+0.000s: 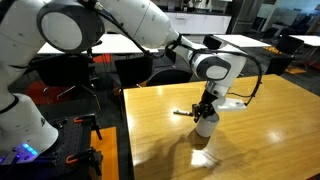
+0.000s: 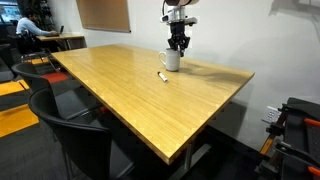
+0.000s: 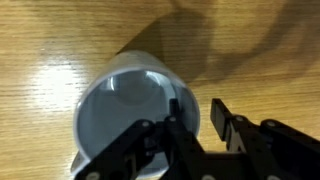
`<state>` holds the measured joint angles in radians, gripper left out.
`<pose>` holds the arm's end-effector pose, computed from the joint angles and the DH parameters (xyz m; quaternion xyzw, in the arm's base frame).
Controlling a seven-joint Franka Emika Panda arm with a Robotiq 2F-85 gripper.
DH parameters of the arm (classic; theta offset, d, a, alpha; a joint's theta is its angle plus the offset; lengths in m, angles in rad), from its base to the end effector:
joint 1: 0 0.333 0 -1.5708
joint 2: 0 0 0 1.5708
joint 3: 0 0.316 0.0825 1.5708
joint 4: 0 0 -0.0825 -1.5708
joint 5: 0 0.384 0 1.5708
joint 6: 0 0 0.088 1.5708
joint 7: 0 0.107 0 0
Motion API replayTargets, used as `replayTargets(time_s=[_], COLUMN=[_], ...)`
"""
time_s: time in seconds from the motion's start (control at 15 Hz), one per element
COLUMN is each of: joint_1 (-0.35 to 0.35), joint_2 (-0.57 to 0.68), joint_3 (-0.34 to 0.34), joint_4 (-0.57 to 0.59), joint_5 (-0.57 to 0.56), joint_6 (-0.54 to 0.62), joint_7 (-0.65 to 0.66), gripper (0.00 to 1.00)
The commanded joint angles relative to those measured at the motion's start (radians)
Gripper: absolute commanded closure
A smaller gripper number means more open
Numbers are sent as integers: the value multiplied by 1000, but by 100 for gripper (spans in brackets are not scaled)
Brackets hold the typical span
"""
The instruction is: Move the mug to the right side of the table
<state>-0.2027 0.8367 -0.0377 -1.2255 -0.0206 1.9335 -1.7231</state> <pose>0.7210 -0.1709 0.2579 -0.7293 -0.6807 0.0553 0.0401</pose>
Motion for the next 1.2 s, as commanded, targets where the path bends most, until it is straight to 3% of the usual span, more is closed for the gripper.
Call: replayTargets(time_s=[0.0,0.33,0.4,0.53,0.67,1.13], joint_1=[-8,-8,-8,-7,-6,-6], joint_2=[17,21,22,23,23,14], joint_3=[13,12,12,12,12,12], joint_4=[49,52,53,54,56,50], joint_5=[-19,-20,-20,-21,-22,-22], joint_6=[-45,-47,-47,-47,-47,-47], joint_7=[10,10,10,11,11,12], gripper=[71,73,77,96,100,97])
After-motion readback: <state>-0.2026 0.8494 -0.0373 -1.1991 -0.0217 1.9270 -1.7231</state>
